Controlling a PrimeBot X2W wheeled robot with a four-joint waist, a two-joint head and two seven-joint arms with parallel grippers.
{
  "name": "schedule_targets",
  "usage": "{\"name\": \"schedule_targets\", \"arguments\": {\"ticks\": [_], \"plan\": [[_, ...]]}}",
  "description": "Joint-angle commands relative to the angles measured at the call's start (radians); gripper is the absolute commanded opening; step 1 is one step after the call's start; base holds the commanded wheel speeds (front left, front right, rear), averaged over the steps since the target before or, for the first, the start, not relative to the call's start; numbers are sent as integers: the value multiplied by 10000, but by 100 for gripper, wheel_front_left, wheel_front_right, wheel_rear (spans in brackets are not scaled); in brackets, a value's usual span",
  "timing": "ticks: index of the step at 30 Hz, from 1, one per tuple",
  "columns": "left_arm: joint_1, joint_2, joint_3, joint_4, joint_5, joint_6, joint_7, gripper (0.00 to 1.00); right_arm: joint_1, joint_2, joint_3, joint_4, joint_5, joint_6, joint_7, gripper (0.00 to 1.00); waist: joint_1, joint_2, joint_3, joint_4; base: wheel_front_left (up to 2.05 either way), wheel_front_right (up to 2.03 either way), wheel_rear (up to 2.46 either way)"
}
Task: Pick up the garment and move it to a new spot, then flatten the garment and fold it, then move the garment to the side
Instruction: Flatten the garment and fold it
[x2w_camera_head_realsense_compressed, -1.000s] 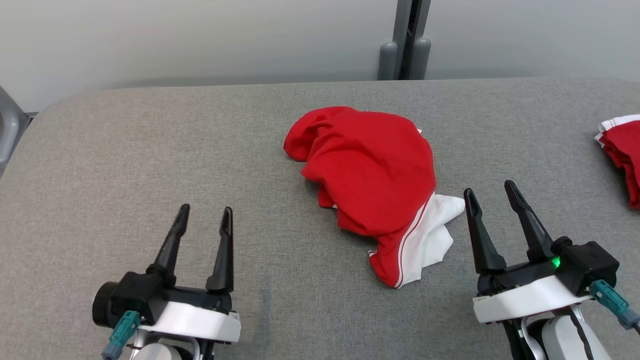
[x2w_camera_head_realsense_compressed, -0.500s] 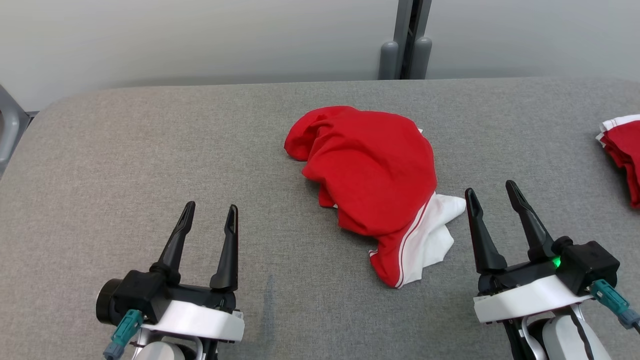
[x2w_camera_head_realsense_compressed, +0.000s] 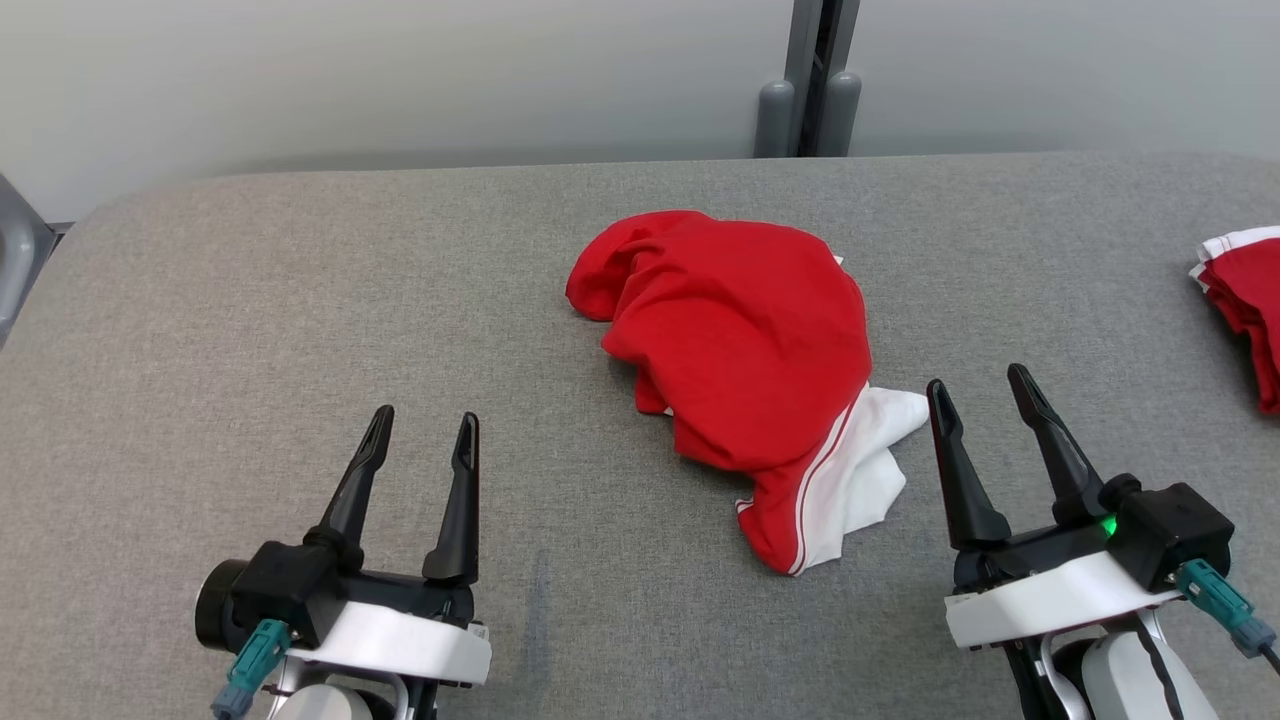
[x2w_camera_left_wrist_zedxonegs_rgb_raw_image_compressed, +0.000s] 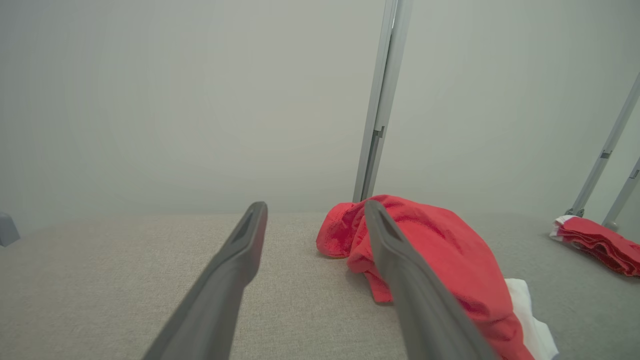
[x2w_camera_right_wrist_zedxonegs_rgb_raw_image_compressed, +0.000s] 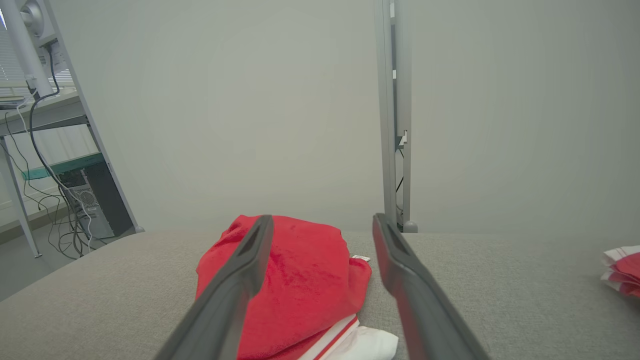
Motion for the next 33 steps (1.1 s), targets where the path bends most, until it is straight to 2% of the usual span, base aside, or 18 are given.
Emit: {"name": "schedule_targets", "arguments": {"ticks": [1,12,19,26,33], "plan": [[-82,37,34,25,31,13,-26,100,-26,-45,18,26,22,-3,-15,100,0,0,-6,-2,0,0,0],[-157,37,10,36,119,-32,-26,100,-20,-43,122,131,-29,-3,-15,100,0,0,10,-1,0,0,0],[-220,37,-155,72,-53,20,-26,100,-44,-54,1212,1159,134,-3,-15,100,0,0,137,182,0,0,0],[-342,38,-494,113,-264,129,-25,100,-272,-51,1778,2026,46,-3,168,100,0,0,320,726,0,0,0],[-298,32,-742,181,-502,241,-26,100,-592,-55,1489,3060,-229,-3,799,100,0,0,433,1463,0,0,0]]}}
